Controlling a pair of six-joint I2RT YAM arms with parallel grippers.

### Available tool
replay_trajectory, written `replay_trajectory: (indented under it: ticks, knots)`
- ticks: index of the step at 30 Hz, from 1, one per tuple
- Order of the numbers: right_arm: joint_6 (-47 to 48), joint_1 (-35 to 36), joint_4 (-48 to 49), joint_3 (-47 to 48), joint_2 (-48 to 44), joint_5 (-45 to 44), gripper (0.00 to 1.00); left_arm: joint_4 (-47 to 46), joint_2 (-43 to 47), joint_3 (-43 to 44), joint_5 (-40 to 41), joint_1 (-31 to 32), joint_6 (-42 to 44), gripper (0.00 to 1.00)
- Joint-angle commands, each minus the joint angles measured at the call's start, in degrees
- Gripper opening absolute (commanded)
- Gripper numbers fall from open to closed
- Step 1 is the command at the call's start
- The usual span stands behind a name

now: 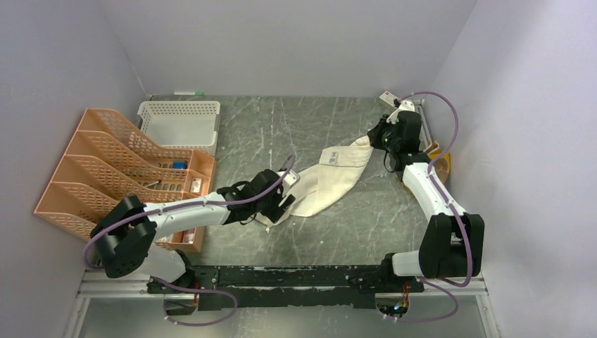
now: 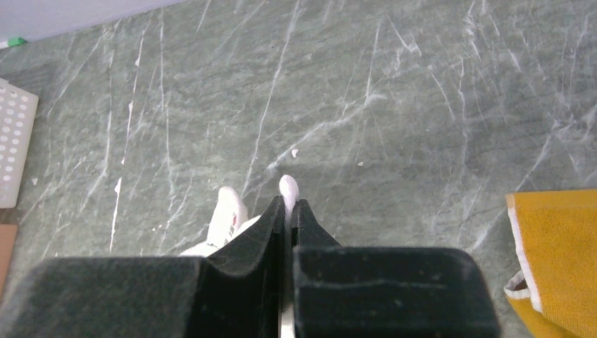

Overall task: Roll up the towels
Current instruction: Flatten out the towel at the center of the board.

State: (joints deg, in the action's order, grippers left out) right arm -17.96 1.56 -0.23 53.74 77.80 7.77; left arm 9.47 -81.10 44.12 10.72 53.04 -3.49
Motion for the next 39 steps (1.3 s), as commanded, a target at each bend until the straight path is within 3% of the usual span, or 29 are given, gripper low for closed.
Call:
replay_trajectory:
  ticks: [1, 6, 11, 18, 28, 36, 38, 39]
  knots:
    - [0.47, -0.42, 1.42, -0.65, -1.84, 0.43, 0.00, -1.00, 0.02, -0.03, 7.59, 4.30, -4.92, 0.85]
    - [0.48, -0.44, 1.37, -0.82, -2.12, 0.63, 0.00, 1.93, -4.94, 2.90, 21.83, 8.12, -10.75, 0.85]
    - [0.64, -0.42, 1.20, -0.83, -2.38, 0.41, 0.00, 3.35, -8.41, 5.11, 27.42, 8.66, -14.89, 0.84]
    - [0.71, -0.44, 1.35, -0.91, -2.48, 0.62, 0.00, 3.80, -9.01, 5.77, 30.84, 8.82, -16.11, 0.79]
    - [0.65, -0.42, 1.37, -0.91, -2.46, 0.65, 0.00, 1.07, -9.96, 5.77, 29.47, 8.83, -15.10, 0.72]
    - [0.73, -0.42, 1.37, -0.91, -2.48, 0.60, 0.00, 1.89, -9.63, 6.71, 32.03, 8.76, -15.25, 0.53]
    - [0.74, -0.42, 1.37, -0.91, -2.48, 0.60, 0.00, 2.14, -9.32, 6.89, 32.17, 8.70, -15.01, 0.37]
    - [0.73, -0.46, 1.37, -0.91, -2.41, 0.66, 0.00, 2.29, -9.26, 6.95, 32.59, 8.60, -15.17, 0.16]
